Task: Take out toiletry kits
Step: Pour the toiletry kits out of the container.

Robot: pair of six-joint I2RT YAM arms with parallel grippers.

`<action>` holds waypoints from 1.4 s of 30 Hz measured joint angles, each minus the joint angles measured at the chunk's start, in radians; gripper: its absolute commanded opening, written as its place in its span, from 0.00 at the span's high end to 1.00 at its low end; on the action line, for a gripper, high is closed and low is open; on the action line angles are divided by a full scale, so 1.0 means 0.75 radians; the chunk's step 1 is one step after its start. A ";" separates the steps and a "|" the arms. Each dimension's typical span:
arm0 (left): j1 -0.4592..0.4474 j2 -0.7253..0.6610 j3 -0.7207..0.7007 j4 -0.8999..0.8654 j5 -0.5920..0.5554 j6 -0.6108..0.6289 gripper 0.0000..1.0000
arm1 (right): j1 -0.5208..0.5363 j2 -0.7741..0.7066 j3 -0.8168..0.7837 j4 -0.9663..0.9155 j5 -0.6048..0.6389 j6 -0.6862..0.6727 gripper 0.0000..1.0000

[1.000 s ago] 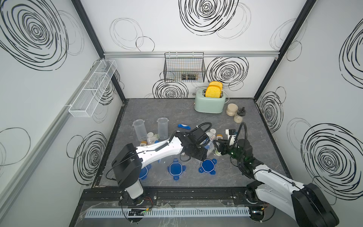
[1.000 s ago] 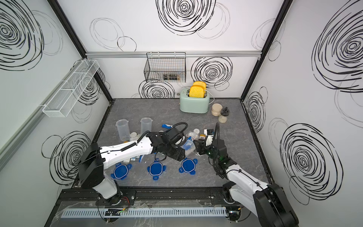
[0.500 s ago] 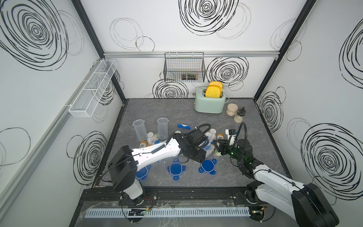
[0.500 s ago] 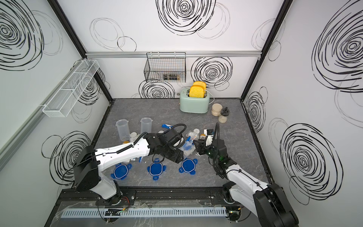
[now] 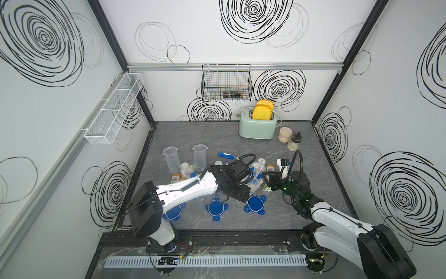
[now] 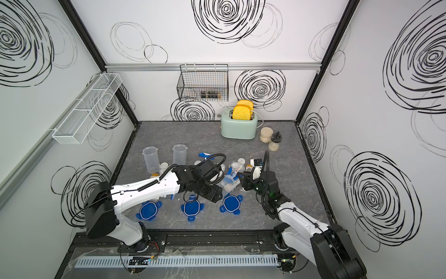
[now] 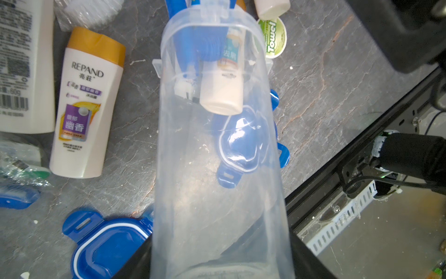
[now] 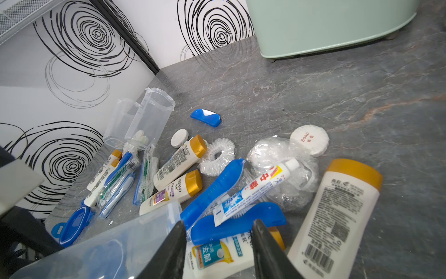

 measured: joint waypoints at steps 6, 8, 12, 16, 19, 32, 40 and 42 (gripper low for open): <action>0.004 -0.048 -0.058 -0.005 0.005 0.004 0.75 | 0.000 0.002 0.000 0.000 -0.001 0.000 0.53; 0.005 -0.067 -0.073 -0.007 0.008 0.004 0.75 | 0.000 0.002 0.000 0.000 -0.001 0.000 0.53; 0.008 -0.108 -0.078 -0.011 0.012 0.005 0.74 | 0.000 0.002 0.000 0.000 -0.001 0.000 0.53; 0.011 -0.155 -0.078 -0.013 0.013 0.007 0.74 | 0.000 0.002 0.000 0.000 -0.001 0.000 0.53; 0.015 -0.173 -0.079 -0.015 0.013 0.008 0.74 | 0.000 0.002 0.000 0.000 -0.001 0.000 0.53; -0.001 -0.355 -0.243 0.139 -0.016 0.057 0.76 | -0.054 -0.106 -0.024 -0.021 -0.040 0.085 0.13; -0.028 -0.522 -0.272 0.341 -0.131 0.128 0.76 | -0.107 -0.420 0.072 -0.227 -0.216 0.329 0.02; -0.026 -0.545 -0.272 0.384 -0.178 0.148 0.76 | -0.107 -0.507 0.071 -0.250 -0.264 0.408 0.02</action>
